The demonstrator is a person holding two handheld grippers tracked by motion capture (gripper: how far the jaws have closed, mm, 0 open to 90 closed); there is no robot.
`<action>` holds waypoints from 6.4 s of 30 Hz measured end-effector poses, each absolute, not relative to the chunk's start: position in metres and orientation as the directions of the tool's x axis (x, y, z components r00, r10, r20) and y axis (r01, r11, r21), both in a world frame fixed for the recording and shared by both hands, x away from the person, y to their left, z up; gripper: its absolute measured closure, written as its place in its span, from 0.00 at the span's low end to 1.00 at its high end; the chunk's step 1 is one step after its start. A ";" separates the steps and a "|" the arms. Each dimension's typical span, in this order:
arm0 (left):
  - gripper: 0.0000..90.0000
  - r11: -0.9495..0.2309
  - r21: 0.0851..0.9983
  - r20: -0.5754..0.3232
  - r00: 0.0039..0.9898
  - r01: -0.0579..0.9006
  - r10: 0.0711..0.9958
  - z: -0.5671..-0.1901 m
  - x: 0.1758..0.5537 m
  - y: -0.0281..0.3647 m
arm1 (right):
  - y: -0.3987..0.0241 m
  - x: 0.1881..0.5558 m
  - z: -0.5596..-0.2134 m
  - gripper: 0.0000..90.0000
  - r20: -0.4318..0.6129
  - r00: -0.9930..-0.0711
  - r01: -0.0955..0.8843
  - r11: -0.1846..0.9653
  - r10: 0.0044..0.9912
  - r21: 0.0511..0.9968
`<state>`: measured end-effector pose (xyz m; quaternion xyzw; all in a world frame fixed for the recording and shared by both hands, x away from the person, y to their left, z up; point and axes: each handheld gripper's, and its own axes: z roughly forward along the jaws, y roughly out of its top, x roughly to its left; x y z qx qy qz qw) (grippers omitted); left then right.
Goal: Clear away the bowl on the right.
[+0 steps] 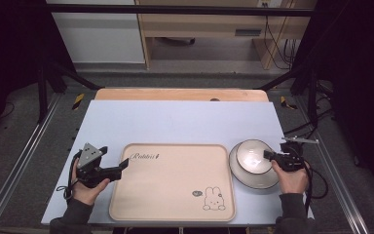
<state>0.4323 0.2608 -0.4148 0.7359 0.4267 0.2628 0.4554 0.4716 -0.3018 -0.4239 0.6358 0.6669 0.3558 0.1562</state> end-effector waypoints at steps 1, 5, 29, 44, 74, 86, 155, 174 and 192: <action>0.13 -0.223 0.894 -0.001 0.498 0.389 0.867 -0.415 0.432 0.261 | -0.302 0.471 -0.423 0.91 0.246 -0.146 0.733 -0.062 0.958 0.677; 0.13 -0.225 0.894 0.001 0.500 0.388 0.866 -0.415 0.432 0.260 | -0.303 0.469 -0.420 0.91 0.239 -0.156 0.723 -0.055 0.958 0.689; 0.13 -0.228 0.894 0.003 0.505 0.385 0.863 -0.414 0.432 0.259 | -0.287 0.458 -0.397 0.91 0.267 -0.240 0.677 -0.037 0.933 0.735; 0.12 -0.233 0.894 0.007 0.508 0.382 0.861 -0.414 0.431 0.259 | -0.273 0.457 -0.391 0.91 0.259 -0.280 0.664 -0.009 0.924 0.747; 0.12 -0.232 0.895 0.005 0.510 0.381 0.860 -0.414 0.431 0.258 | -0.233 0.465 -0.375 0.91 0.251 -0.377 0.641 0.056 0.892 0.765; 0.12 -0.235 0.895 0.007 0.514 0.380 0.858 -0.413 0.430 0.258 | -0.209 0.474 -0.371 0.91 0.249 -0.418 0.631 0.083 0.873 0.771; 0.12 -0.238 0.893 0.006 0.518 0.382 0.856 -0.414 0.431 0.259 | -0.095 0.518 -0.427 0.91 0.274 -0.510 0.687 0.196 0.815 0.699; 0.12 -0.239 0.892 0.006 0.518 0.385 0.855 -0.414 0.431 0.259 | -0.087 0.522 -0.443 0.91 0.281 -0.504 0.716 0.214 0.817 0.664; 0.13 -0.241 0.891 0.008 0.518 0.384 0.855 -0.415 0.431 0.259 | -0.087 0.528 -0.451 0.91 0.296 -0.480 0.744 0.205 0.826 0.636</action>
